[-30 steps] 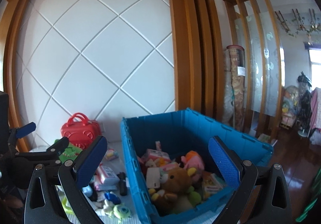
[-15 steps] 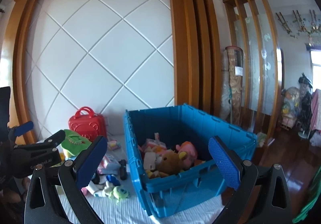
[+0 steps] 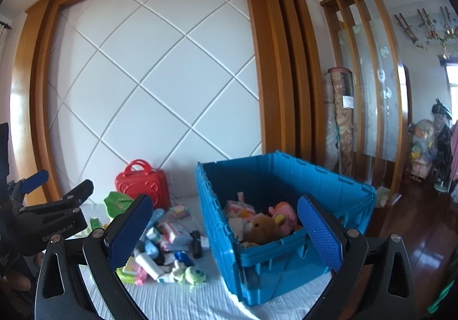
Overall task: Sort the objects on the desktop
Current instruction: 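Withdraw both grippers from the crate toward the table pile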
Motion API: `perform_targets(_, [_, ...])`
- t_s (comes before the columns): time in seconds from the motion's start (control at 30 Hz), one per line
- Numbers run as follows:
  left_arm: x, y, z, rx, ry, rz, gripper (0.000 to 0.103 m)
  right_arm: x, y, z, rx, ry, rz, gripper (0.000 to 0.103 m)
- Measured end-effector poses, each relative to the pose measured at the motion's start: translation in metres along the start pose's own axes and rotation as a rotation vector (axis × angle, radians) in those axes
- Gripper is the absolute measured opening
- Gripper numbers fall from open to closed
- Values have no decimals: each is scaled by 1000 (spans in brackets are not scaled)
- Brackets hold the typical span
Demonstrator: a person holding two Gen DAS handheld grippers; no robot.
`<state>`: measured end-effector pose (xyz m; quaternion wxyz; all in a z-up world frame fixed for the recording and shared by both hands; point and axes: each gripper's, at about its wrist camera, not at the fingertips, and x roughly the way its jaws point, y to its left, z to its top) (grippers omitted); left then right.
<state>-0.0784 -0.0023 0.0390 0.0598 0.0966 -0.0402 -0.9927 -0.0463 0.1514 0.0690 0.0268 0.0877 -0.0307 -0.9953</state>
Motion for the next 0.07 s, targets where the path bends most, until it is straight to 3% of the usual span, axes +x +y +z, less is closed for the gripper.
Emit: perform_targets(0.07, [-2,-2,0,12,1,-7,101,-4,2,1,-2,-9,-10,103])
